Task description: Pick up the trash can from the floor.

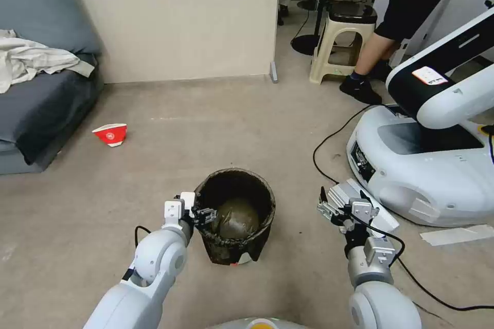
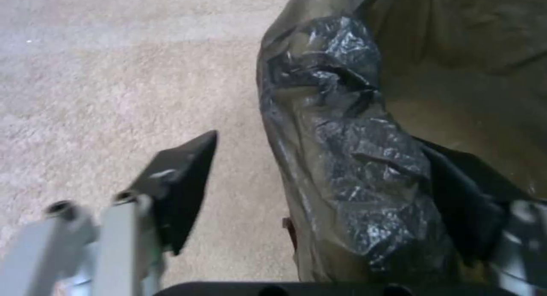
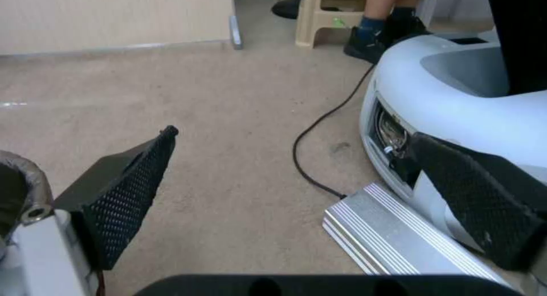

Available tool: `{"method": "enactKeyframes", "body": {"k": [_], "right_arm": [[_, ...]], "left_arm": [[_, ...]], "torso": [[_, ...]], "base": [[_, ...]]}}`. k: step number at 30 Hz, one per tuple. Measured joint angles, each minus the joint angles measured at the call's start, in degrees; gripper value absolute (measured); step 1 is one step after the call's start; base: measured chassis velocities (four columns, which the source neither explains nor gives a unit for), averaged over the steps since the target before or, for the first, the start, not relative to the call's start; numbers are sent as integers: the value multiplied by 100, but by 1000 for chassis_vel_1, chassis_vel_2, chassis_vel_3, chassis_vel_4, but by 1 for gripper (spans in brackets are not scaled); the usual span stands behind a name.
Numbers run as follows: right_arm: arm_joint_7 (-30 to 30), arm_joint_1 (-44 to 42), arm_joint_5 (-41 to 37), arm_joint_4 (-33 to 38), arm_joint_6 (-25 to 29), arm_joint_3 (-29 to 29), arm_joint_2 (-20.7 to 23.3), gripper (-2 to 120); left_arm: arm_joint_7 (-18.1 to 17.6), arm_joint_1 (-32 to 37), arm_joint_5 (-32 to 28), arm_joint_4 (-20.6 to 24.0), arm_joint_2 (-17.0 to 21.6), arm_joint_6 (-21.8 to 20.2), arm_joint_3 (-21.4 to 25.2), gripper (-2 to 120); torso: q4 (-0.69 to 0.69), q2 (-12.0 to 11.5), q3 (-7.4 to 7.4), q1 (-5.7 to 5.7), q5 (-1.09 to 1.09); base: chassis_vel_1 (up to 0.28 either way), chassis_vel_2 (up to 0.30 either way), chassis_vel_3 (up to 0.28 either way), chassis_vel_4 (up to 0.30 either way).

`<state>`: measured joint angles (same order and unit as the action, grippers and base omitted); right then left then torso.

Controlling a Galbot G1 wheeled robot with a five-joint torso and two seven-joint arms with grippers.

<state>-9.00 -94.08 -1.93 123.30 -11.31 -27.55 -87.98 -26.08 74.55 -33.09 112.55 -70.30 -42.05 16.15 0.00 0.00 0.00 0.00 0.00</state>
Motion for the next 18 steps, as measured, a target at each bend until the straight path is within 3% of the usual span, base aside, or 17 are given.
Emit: {"method": "enactKeyframes", "body": {"k": [18], "right_arm": [[10, 54, -22, -45, 13, 27, 13, 100]], "left_arm": [[-156, -51, -120, -31, -23, 7, -75, 10]], "torso": [[1, 0, 0, 0, 0]], "base": [[0, 0, 0, 0]]}}
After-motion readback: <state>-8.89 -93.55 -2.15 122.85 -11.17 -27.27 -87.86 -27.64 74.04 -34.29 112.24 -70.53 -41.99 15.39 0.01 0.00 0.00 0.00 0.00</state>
